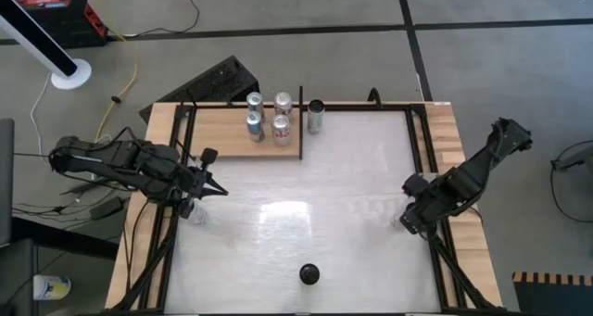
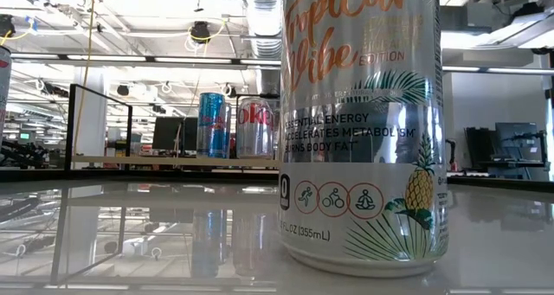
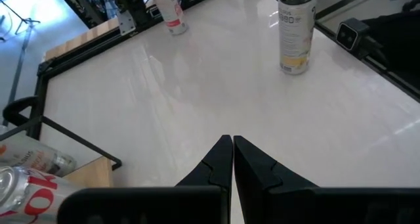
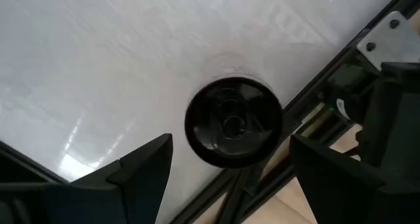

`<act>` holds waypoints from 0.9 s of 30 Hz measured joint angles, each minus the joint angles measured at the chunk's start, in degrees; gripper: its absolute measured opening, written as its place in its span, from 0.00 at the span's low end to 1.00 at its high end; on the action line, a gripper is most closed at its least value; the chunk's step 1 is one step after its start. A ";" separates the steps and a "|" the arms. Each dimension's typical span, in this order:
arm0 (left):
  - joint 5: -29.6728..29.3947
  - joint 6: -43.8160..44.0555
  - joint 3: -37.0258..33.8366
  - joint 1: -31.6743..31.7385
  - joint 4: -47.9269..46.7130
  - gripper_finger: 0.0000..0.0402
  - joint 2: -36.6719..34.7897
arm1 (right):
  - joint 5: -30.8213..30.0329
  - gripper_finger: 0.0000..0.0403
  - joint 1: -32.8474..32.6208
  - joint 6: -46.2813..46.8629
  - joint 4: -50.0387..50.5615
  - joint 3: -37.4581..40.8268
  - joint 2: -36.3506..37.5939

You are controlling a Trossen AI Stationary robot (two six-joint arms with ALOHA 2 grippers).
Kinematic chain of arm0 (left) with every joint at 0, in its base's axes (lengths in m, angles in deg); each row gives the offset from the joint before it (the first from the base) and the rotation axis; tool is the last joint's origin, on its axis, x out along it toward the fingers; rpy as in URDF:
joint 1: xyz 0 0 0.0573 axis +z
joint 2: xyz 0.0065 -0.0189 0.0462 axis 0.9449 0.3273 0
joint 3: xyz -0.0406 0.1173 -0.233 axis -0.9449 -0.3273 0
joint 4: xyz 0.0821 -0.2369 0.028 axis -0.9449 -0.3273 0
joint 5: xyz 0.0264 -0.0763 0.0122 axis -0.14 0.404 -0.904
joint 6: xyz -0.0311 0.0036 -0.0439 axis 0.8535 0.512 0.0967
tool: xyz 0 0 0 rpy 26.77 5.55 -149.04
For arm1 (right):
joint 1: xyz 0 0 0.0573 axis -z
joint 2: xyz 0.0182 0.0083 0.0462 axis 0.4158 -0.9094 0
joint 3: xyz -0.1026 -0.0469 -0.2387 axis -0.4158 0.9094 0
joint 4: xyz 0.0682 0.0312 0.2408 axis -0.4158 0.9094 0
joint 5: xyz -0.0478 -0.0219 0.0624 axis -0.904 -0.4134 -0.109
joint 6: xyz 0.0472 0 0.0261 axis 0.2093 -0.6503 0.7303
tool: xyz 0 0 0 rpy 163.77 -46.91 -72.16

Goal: Place canned beverage on shelf
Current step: Put the right white-pink soda can on the shelf

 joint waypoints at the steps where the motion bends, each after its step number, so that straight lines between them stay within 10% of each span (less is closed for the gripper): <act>1: 0.00 -0.01 0.00 0.00 0.00 0.00 0.00 | 0.00 0.81 -0.14 0.34 0.06 0.00 0.00; 27: 1.44 -0.66 0.00 0.00 -0.17 0.00 -0.01 | -1.55 0.81 -1.17 4.27 -4.15 5.44 -1.20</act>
